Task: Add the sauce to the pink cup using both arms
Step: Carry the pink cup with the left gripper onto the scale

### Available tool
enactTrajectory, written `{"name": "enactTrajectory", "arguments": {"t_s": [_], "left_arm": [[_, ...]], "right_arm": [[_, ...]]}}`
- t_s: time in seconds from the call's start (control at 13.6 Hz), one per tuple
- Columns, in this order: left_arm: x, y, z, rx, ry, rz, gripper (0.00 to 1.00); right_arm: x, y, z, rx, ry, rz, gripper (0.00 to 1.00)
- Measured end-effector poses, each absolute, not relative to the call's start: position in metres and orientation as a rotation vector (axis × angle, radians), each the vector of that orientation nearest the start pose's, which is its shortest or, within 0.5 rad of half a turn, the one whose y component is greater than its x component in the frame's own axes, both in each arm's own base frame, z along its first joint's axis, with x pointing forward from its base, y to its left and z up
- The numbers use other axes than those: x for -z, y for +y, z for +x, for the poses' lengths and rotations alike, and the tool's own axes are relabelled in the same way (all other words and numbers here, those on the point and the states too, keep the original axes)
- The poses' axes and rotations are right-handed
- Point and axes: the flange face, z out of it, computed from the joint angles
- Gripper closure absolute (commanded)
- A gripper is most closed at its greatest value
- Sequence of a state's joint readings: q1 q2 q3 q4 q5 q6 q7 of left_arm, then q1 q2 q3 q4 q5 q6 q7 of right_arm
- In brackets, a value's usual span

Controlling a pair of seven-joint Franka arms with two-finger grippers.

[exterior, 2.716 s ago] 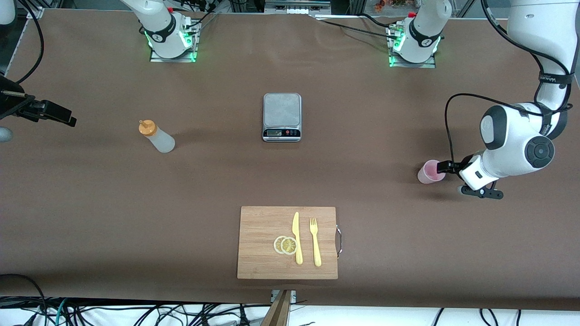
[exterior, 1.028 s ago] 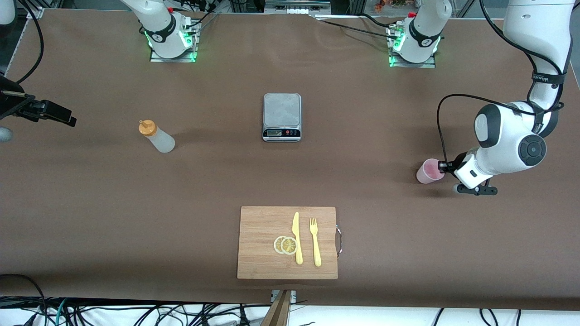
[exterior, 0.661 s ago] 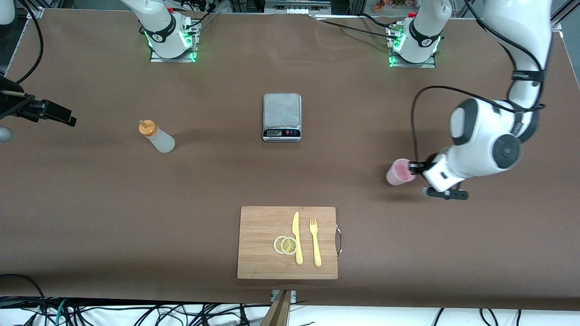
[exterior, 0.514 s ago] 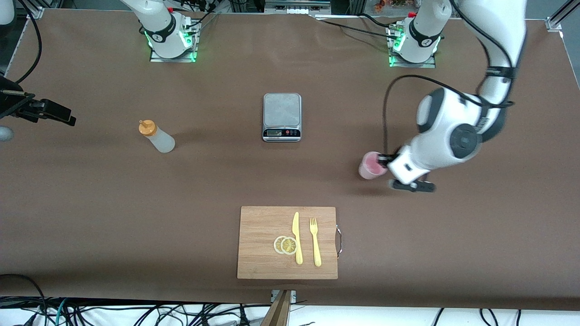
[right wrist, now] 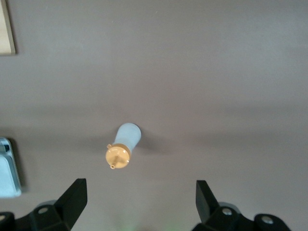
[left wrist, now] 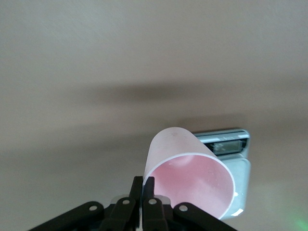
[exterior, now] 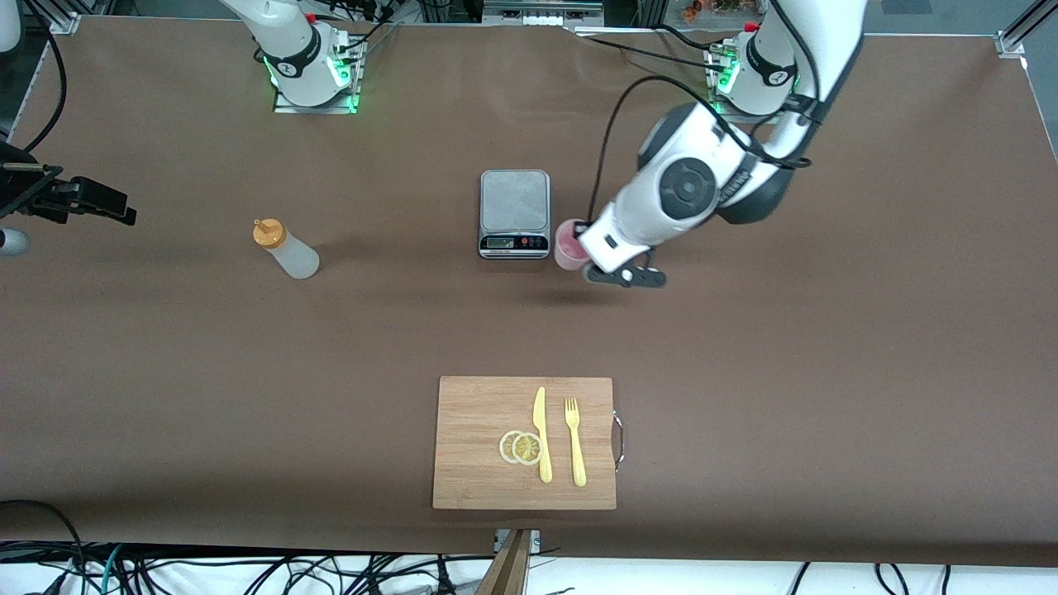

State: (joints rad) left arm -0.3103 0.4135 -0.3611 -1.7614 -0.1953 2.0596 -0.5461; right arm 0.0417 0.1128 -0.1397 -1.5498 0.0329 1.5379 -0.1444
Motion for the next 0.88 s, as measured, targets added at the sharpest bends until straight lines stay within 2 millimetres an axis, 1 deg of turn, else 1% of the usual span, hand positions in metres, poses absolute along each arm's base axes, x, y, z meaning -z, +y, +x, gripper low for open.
{"name": "enactTrajectory", "arguments": {"t_s": [0.15,0.22,0.37,0.44,0.51,0.66,0.73,0.88], "left_arm": [[-0.338,-0.43,0.476,-0.45,-0.023,-3.297,1.0],[-0.336,-0.445,0.461,-0.461,-0.022,-3.285,1.0],[-0.328,-0.466,0.435,-0.486,-0.01,-3.26,1.0],[-0.323,-0.472,0.426,-0.494,-0.012,-3.251,1.0],[-0.317,-0.477,0.418,-0.491,-0.021,-3.249,1.0],[-0.303,-0.483,0.406,-0.474,-0.049,-3.254,1.0],[-0.297,-0.486,0.4,-0.469,-0.059,-3.254,1.0],[-0.288,-0.49,0.391,-0.47,-0.079,-3.249,1.0]], "right_arm": [[-0.554,-0.071,0.581,-0.194,-0.259,-3.018,0.0],[-0.545,-0.088,0.582,-0.187,-0.313,-2.96,0.0],[-0.524,-0.119,0.583,-0.147,-0.43,-2.833,0.0],[-0.513,-0.128,0.583,-0.124,-0.506,-2.771,0.0],[-0.503,-0.133,0.584,-0.1,-0.596,-2.709,0.0],[-0.479,-0.136,0.584,-0.032,-0.811,-2.558,0.0],[-0.464,-0.141,0.583,0.004,-0.905,-2.478,0.0],[-0.427,-0.156,0.579,0.07,-1.028,-2.327,0.0]]}}
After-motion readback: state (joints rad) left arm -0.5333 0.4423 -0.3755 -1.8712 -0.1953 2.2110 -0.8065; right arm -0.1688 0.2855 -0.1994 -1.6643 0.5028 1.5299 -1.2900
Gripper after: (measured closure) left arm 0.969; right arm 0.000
